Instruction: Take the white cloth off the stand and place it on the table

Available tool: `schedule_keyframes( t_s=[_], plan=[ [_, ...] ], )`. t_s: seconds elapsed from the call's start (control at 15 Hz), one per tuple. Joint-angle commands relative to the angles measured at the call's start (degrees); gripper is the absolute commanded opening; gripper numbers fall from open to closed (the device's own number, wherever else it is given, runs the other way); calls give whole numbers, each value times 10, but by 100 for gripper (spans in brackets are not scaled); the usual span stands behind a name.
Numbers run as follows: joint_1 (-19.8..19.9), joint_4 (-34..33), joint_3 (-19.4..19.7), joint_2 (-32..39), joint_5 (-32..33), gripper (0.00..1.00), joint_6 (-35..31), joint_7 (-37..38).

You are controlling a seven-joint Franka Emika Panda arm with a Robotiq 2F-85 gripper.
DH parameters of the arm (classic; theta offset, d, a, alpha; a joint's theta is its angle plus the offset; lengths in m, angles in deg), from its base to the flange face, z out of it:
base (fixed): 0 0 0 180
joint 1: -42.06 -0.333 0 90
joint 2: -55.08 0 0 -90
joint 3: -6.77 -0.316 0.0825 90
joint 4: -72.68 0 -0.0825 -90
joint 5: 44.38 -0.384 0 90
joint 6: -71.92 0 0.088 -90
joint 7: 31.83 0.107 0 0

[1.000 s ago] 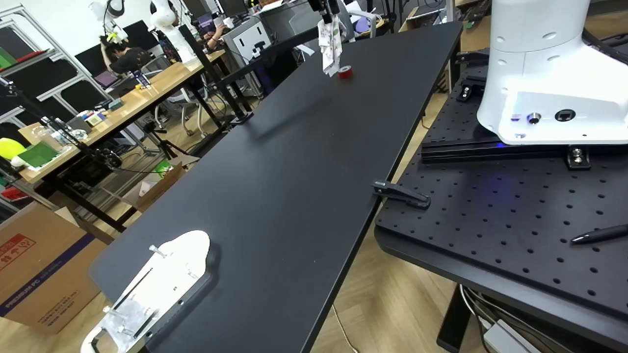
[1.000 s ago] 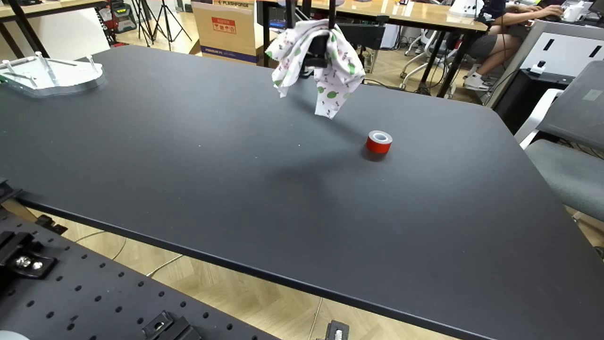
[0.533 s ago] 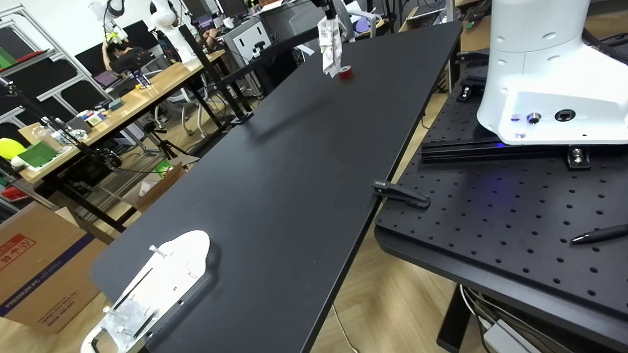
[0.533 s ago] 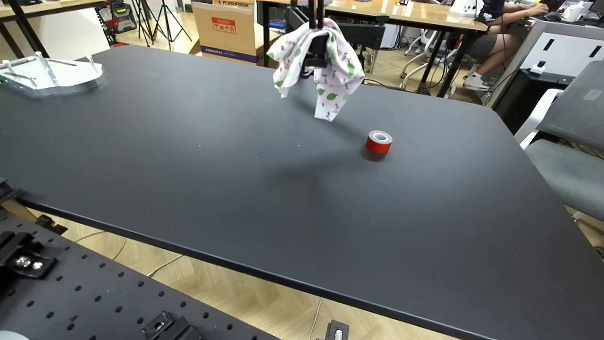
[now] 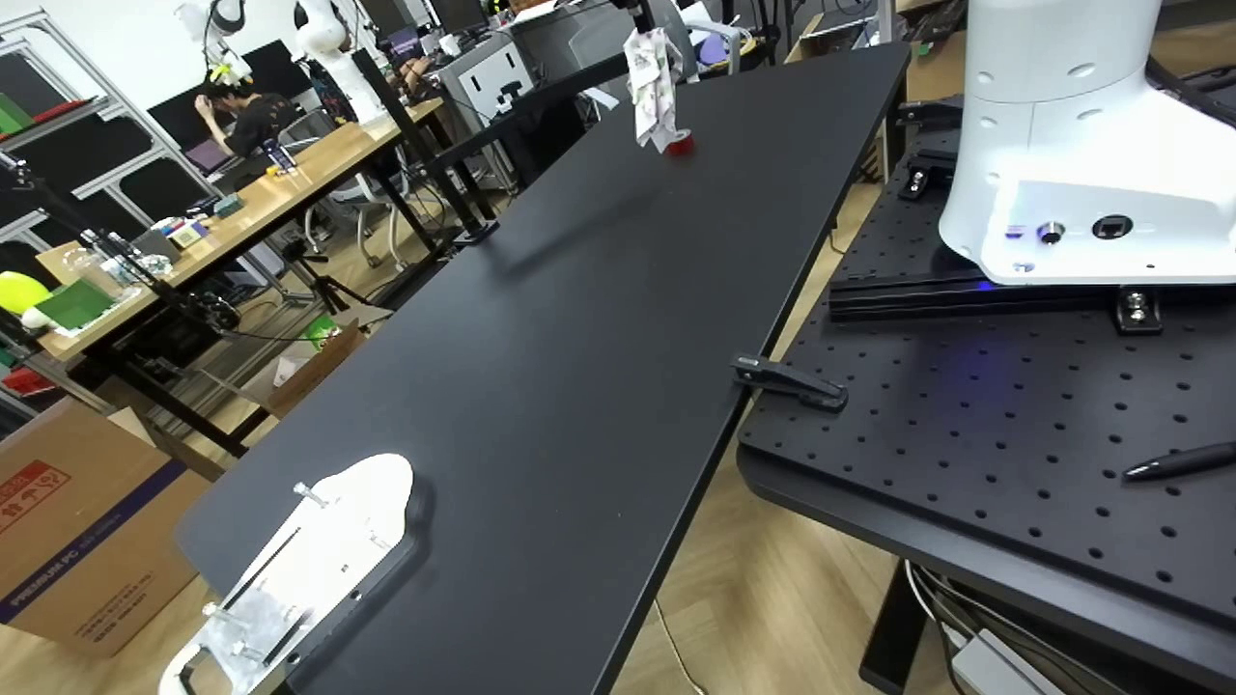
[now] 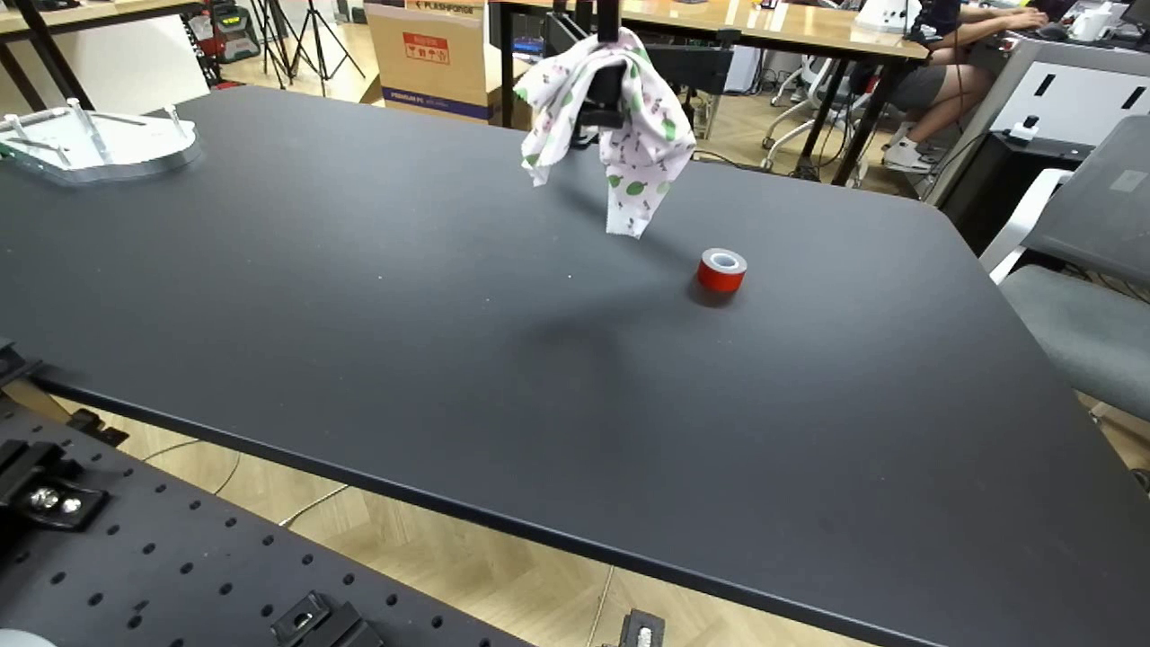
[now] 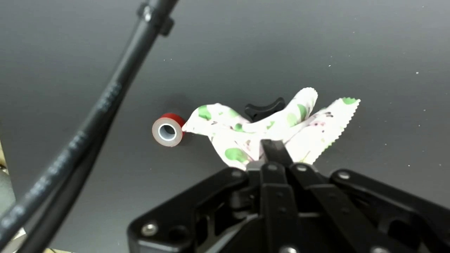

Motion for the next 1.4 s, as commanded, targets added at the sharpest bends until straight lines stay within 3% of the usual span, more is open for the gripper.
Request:
schedule_keyframes(
  t_s=[0.0, 0.67, 1.0, 1.33],
  plan=[
    [-14, -5, -10, -16, 2, 0, 14, -4],
    [-100, -16, -71, -6, -31, 0, 59, -42],
    [-139, -23, -106, 36, -38, 0, 88, -65],
    [-153, -32, -131, 83, -36, 0, 107, -80]
  ],
)
